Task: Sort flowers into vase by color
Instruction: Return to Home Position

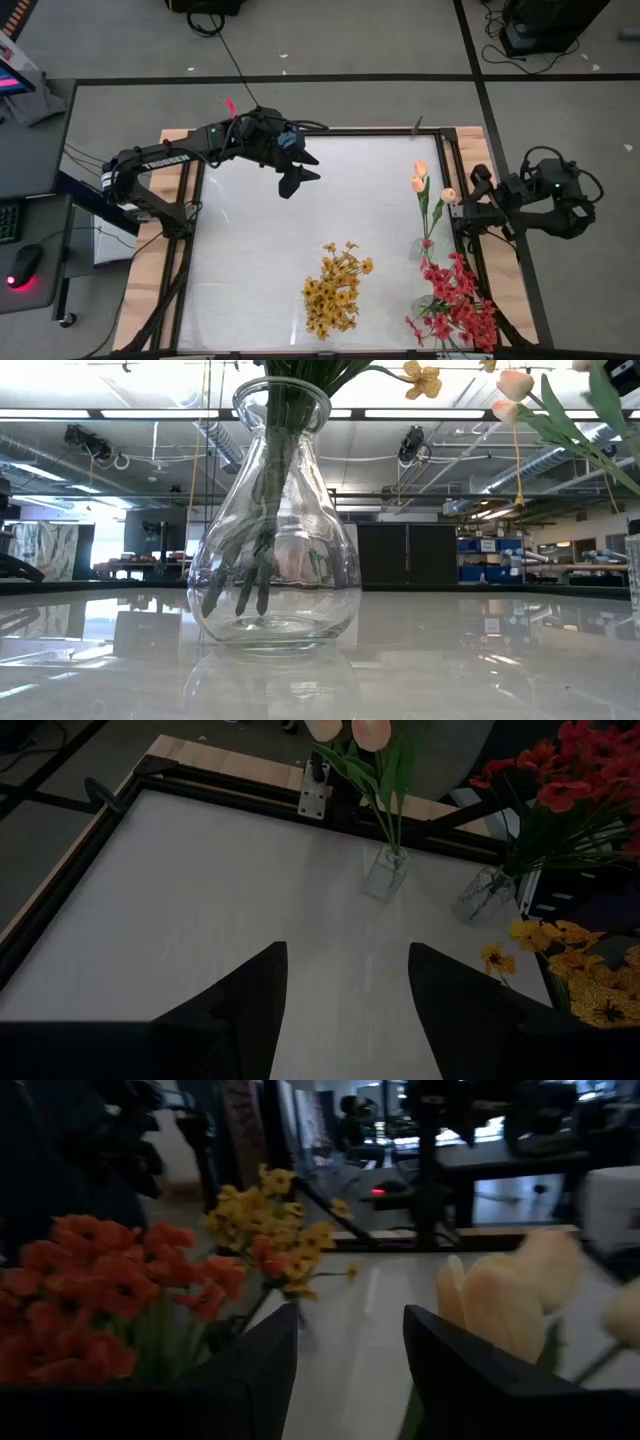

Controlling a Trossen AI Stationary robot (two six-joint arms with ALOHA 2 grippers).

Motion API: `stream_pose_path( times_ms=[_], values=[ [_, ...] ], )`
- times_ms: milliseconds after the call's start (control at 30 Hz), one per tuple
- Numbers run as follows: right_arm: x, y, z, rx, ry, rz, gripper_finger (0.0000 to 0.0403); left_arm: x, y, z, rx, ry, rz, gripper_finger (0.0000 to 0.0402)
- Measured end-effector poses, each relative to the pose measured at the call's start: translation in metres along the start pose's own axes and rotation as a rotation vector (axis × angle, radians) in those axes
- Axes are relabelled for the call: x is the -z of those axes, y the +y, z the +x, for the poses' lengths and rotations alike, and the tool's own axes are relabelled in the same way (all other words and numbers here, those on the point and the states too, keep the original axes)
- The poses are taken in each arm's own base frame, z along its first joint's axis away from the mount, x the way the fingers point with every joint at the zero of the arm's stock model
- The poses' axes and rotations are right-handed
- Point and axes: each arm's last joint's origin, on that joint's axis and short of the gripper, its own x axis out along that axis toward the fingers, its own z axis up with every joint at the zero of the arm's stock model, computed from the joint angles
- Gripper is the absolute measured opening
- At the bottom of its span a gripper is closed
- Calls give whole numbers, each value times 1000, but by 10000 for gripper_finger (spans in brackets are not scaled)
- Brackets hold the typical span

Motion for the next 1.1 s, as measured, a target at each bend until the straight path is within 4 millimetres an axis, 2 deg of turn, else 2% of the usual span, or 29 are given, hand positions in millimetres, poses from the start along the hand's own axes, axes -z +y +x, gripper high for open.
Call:
stream_pose_path(
  times_ms=[300,533,633,833,967,1100],
  values=[
    [-10,7,-24,135,10,-80,192,0,0,0,0,0,0,215],
    [-9,8,-28,142,35,-78,191,0,0,0,0,0,0,215],
    [-12,9,-28,121,-1,-57,191,0,0,0,0,0,0,215],
    [-25,16,-29,-50,-114,-4,191,0,0,0,0,-1,0,215],
    [-28,17,-29,-74,-147,-32,191,0,0,0,0,0,0,215],
    [-27,16,-26,-73,-146,25,192,0,0,0,0,0,0,215]
  ],
)
